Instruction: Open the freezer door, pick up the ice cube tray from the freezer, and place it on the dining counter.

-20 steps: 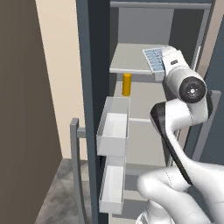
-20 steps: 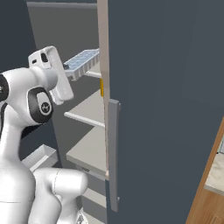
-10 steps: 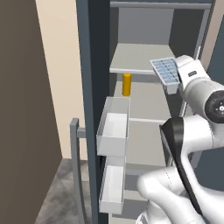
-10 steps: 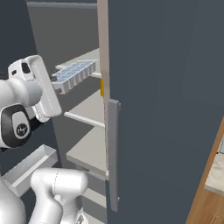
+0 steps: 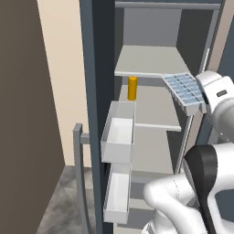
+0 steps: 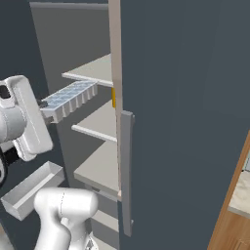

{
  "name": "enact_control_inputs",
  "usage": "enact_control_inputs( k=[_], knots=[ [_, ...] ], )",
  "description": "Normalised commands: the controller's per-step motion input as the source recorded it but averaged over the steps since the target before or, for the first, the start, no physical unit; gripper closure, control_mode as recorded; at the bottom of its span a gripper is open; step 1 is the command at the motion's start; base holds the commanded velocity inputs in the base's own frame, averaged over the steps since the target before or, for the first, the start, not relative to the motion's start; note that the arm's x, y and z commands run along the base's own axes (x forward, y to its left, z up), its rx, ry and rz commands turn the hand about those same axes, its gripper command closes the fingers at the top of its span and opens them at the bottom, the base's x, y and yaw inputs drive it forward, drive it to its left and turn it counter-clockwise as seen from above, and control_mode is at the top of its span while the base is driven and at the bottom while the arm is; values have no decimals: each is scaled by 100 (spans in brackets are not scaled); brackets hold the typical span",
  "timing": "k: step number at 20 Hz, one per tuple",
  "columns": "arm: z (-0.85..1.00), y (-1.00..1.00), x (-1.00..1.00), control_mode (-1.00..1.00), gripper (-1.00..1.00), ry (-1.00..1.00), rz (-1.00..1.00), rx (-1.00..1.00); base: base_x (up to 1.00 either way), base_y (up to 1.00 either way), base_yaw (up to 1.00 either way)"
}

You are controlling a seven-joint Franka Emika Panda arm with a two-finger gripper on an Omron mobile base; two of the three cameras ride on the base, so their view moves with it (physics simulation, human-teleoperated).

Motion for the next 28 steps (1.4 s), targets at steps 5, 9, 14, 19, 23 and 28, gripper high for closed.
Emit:
enact_control_inputs(
  k=[5, 9, 14, 19, 23, 28],
  knots=[
    [0, 13, -74, -100, 100, 14, 1, 0, 0, 0, 0],
    [0, 2, -61, -100, 100, 1, 1, 0, 0, 0, 0],
    [0, 0, -64, -100, 100, 0, 3, 0, 0, 0, 0],
    [0, 0, -47, -100, 100, 0, 0, 0, 0, 0, 0],
    [0, 0, -9, 100, 100, 0, 0, 0, -7, 0, 0],
    [0, 0, 0, 100, 100, 0, 0, 0, -32, -1, -33]
  ],
)
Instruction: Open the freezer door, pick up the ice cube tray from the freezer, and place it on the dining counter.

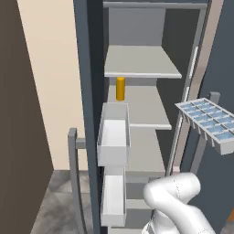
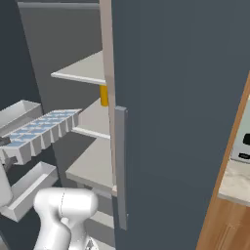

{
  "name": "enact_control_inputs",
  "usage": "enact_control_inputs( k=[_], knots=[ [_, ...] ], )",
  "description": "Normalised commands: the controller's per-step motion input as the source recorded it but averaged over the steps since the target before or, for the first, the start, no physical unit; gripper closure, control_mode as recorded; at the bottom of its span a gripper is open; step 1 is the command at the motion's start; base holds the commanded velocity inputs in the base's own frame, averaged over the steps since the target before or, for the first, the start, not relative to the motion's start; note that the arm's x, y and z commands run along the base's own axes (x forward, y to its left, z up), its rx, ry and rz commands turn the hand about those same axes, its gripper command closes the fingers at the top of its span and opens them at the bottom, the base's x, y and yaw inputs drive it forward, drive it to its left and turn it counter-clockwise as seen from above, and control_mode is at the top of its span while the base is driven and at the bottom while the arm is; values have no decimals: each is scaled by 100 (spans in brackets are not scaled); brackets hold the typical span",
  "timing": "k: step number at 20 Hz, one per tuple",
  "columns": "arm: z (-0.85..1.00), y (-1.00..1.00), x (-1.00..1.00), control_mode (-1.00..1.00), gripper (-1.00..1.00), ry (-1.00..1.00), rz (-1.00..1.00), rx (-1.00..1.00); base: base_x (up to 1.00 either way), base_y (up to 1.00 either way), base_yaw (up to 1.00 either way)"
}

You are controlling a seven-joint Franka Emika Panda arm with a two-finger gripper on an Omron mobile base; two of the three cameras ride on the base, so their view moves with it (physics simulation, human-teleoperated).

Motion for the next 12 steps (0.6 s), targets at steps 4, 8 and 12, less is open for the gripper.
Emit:
enact_control_inputs(
  k=[4, 8, 12],
  knots=[
    [0, 0, 0, 100, 100, 0, 0, 0, -71, 0, -68],
    [0, 0, 0, 100, 100, 0, 0, 0, -92, 0, -78],
    [0, 0, 0, 100, 100, 0, 0, 0, -86, 4, -85]
  ],
)
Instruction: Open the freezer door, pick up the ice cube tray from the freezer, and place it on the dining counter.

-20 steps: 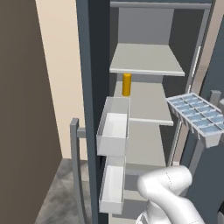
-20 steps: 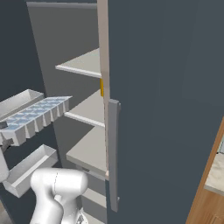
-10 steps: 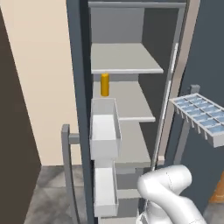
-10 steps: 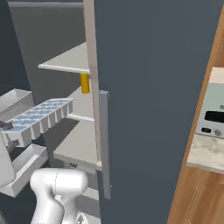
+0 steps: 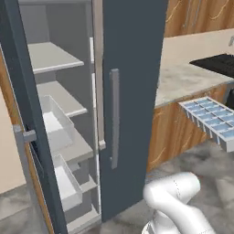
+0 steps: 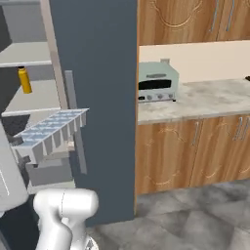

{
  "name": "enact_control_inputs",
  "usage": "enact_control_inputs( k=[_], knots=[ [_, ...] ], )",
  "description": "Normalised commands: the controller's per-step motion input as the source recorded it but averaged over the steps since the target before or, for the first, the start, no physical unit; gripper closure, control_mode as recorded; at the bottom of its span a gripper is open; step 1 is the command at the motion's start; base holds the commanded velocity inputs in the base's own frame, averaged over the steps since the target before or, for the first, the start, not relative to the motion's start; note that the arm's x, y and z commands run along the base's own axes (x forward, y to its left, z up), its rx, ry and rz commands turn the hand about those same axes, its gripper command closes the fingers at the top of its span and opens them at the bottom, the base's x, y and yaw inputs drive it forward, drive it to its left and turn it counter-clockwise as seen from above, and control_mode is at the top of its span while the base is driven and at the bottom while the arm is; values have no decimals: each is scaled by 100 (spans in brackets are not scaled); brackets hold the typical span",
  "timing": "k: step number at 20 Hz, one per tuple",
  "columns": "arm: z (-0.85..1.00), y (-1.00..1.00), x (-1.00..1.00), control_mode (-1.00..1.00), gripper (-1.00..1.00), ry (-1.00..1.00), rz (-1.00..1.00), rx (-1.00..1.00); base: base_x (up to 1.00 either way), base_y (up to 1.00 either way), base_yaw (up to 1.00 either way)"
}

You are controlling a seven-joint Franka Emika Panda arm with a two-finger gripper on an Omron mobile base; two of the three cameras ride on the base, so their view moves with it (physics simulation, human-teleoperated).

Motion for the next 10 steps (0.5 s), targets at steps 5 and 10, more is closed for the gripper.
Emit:
enact_control_inputs(
  k=[5, 10],
  knots=[
    [0, 0, 0, 100, 100, 0, 0, 0, -64, 10, -93],
    [0, 0, 0, 100, 100, 0, 0, 0, -21, 3, -99]
  ],
)
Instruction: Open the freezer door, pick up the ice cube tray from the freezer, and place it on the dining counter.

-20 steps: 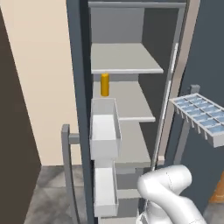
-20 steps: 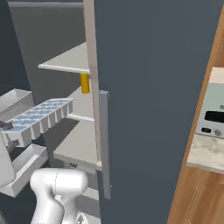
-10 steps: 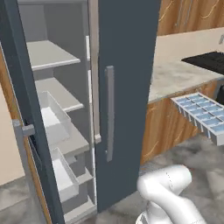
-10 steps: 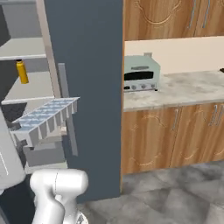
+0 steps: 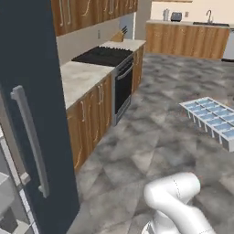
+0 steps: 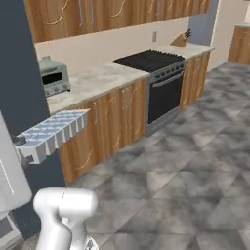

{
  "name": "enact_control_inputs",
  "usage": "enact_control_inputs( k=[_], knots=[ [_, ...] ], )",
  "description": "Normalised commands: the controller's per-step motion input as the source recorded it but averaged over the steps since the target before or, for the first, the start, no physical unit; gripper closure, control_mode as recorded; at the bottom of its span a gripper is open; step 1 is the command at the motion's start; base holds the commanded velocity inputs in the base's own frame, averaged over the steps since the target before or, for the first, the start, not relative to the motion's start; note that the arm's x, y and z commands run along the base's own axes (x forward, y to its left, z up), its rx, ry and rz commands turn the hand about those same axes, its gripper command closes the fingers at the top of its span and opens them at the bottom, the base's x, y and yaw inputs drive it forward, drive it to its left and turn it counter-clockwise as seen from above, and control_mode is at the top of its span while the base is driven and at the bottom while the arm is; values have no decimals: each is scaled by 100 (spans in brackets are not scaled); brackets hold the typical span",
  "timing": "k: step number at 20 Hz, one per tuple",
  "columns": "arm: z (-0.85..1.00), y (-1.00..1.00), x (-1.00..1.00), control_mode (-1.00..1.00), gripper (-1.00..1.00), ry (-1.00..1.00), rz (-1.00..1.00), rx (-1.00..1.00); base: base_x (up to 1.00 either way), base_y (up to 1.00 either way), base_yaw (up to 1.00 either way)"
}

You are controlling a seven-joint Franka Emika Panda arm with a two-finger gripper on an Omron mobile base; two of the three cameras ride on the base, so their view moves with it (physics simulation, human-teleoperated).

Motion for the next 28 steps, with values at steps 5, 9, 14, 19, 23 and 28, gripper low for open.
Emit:
enact_control_inputs(
  k=[5, 9, 14, 19, 23, 28],
  knots=[
    [0, 0, 0, 100, 100, 0, 0, 0, -1, 0, -100],
    [0, 0, 0, 100, 100, 0, 0, 0, 0, 2, -100],
    [0, 0, 0, 100, 100, 0, 0, 0, 2, 15, -95],
    [0, 0, 0, 100, 100, 0, 0, 0, 50, 51, -78],
    [0, 0, 0, 100, 100, 0, 0, 0, 78, -3, -52],
    [0, 0, 0, 100, 100, 0, 0, 0, 99, -72, -13]
  ],
)
